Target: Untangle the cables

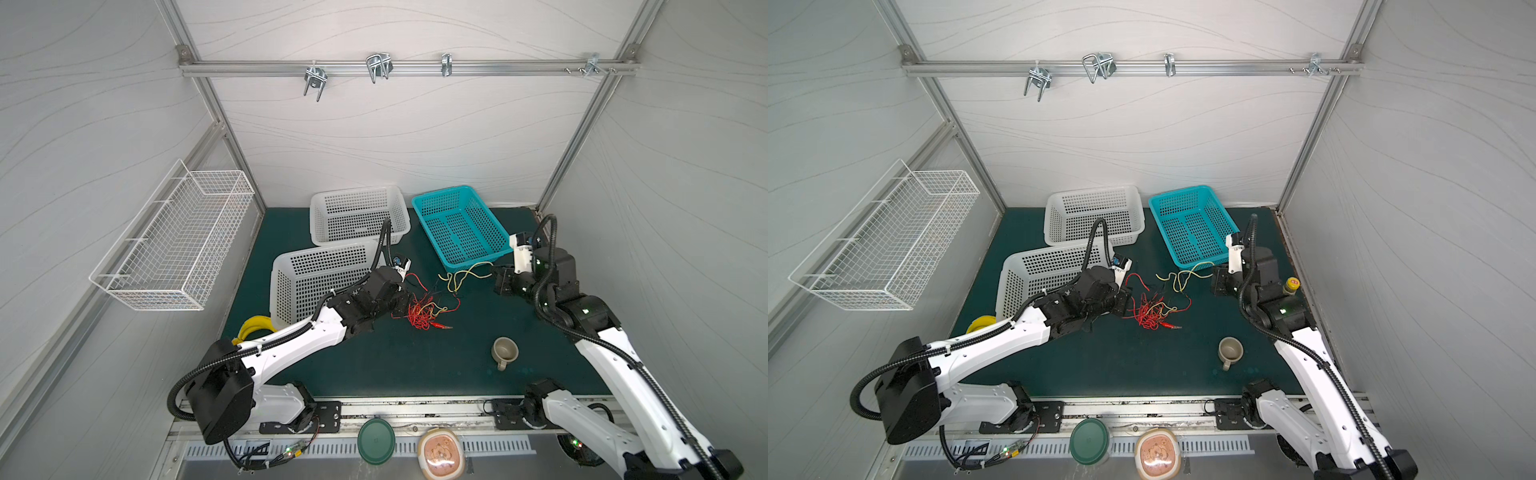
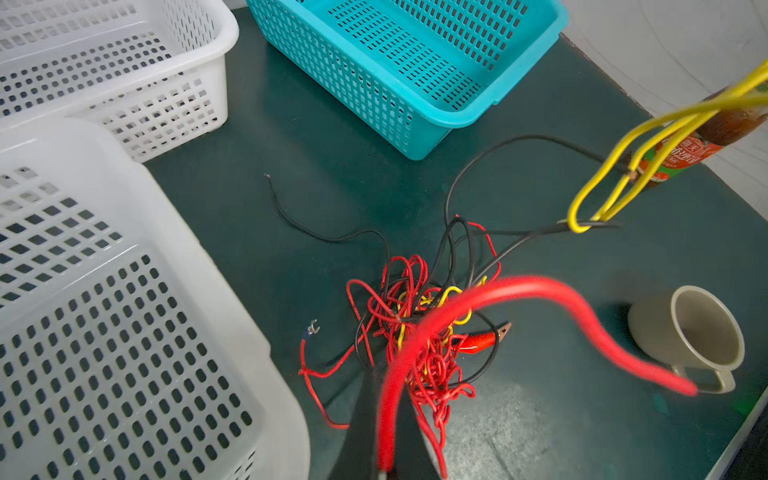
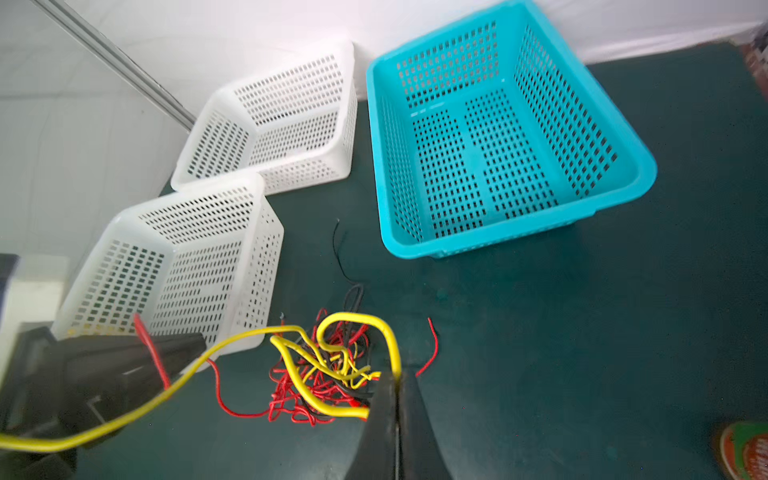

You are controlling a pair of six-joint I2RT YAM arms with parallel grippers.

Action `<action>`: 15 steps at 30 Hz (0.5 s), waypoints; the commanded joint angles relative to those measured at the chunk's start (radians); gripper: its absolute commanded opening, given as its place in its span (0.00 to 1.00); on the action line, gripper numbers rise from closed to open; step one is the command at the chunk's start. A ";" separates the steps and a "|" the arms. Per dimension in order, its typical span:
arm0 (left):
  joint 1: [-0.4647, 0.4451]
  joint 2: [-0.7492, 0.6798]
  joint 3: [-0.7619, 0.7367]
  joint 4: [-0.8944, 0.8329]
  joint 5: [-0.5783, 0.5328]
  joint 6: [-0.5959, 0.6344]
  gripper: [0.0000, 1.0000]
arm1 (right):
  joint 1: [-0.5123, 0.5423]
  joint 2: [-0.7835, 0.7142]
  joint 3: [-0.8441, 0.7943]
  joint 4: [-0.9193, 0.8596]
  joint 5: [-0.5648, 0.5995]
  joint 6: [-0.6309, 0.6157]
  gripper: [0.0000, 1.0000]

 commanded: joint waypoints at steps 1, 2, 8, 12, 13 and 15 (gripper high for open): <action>0.003 0.008 0.039 0.049 0.028 -0.013 0.00 | 0.004 -0.031 0.072 -0.015 0.057 -0.005 0.00; 0.003 0.009 0.035 0.048 0.029 -0.013 0.00 | 0.005 -0.034 0.085 -0.011 0.048 -0.006 0.00; 0.003 -0.008 -0.005 0.048 0.009 -0.023 0.00 | 0.005 -0.036 0.172 0.011 -0.021 0.000 0.00; 0.003 -0.016 -0.010 0.045 0.005 -0.014 0.00 | 0.004 -0.034 0.209 0.032 -0.064 0.014 0.00; 0.003 -0.018 -0.008 0.047 0.010 -0.011 0.00 | 0.005 -0.029 0.216 0.040 -0.079 0.016 0.00; 0.003 -0.019 -0.006 0.055 0.023 -0.008 0.00 | 0.005 -0.014 0.229 0.049 -0.120 0.023 0.00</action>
